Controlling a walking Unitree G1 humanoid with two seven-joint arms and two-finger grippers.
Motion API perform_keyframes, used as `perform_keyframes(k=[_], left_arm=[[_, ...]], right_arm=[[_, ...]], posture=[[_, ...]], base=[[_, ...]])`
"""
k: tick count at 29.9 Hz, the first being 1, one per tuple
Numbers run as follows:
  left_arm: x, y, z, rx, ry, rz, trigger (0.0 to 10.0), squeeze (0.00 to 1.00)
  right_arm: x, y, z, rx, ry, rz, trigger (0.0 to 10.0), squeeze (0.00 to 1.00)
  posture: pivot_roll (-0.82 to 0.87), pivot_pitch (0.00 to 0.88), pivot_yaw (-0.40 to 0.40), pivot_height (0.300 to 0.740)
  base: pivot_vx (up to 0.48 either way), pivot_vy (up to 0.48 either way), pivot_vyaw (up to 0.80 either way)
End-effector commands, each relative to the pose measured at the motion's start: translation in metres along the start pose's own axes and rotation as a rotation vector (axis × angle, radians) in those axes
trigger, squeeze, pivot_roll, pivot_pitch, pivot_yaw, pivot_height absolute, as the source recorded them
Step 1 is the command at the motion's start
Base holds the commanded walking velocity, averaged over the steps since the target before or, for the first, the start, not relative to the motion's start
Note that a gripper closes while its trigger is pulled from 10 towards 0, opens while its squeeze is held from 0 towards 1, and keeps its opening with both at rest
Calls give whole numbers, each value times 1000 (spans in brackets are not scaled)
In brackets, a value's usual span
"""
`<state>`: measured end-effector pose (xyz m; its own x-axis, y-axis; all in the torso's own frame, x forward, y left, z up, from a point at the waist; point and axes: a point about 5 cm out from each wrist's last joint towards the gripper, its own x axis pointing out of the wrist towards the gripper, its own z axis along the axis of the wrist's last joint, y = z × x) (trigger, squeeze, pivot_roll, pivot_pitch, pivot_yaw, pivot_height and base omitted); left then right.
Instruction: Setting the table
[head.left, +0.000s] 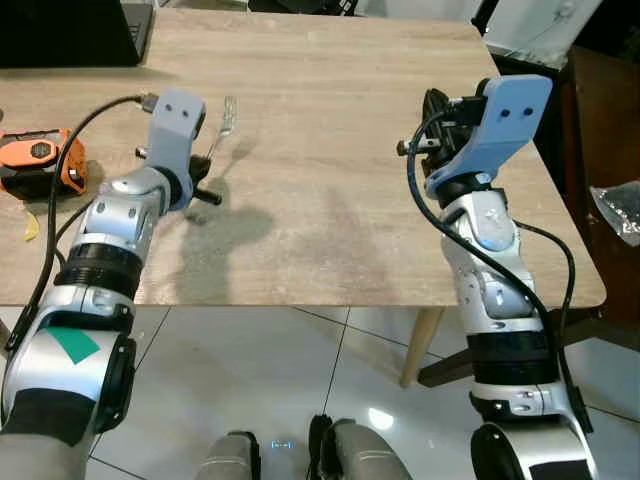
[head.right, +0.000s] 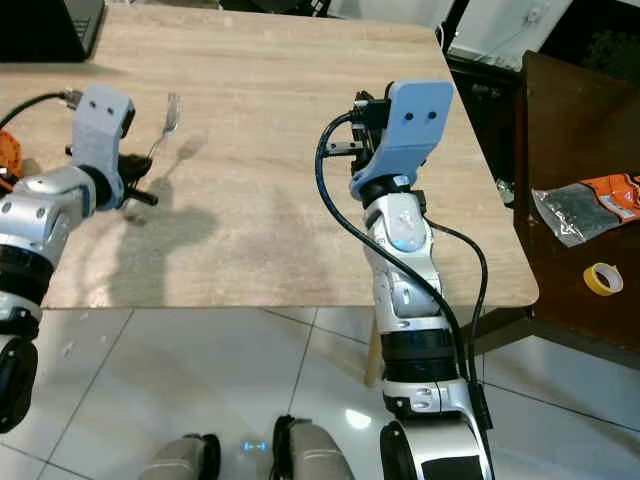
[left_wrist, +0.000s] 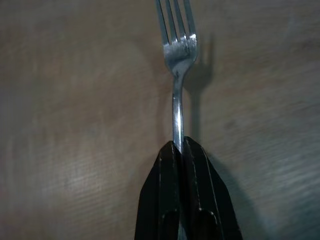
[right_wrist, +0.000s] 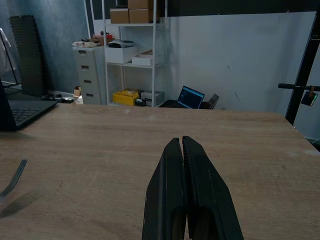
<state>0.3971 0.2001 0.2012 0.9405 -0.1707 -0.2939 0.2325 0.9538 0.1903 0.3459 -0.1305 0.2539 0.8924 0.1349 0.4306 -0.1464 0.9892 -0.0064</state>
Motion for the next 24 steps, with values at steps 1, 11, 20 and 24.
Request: perform_keyframes(k=[1,11,20,24], left_arm=[[-1,2,-9,-57,15,32,10000,0],[-2,4,-12,-38,32,17,10000,0],[-1,12,-20,-41,67,83,10000,533],[-3,20,-23,-83,76,153,10000,494]], right_arm=[[-4,-5,-8,0,22,-19,10000,0],[-2,-9,-8,3,17,-40,10000,0],[-6,-9,-12,10,27,-46,10000,0],[-7,-9,-13,12,28,-46,10000,0]], posture=[[113,160,-18,740],[124,122,-3,740],[119,104,-2,740],[121,100,-3,740]], base=[[0,0,0],[0,0,0],[0,0,0],[0,0,0]])
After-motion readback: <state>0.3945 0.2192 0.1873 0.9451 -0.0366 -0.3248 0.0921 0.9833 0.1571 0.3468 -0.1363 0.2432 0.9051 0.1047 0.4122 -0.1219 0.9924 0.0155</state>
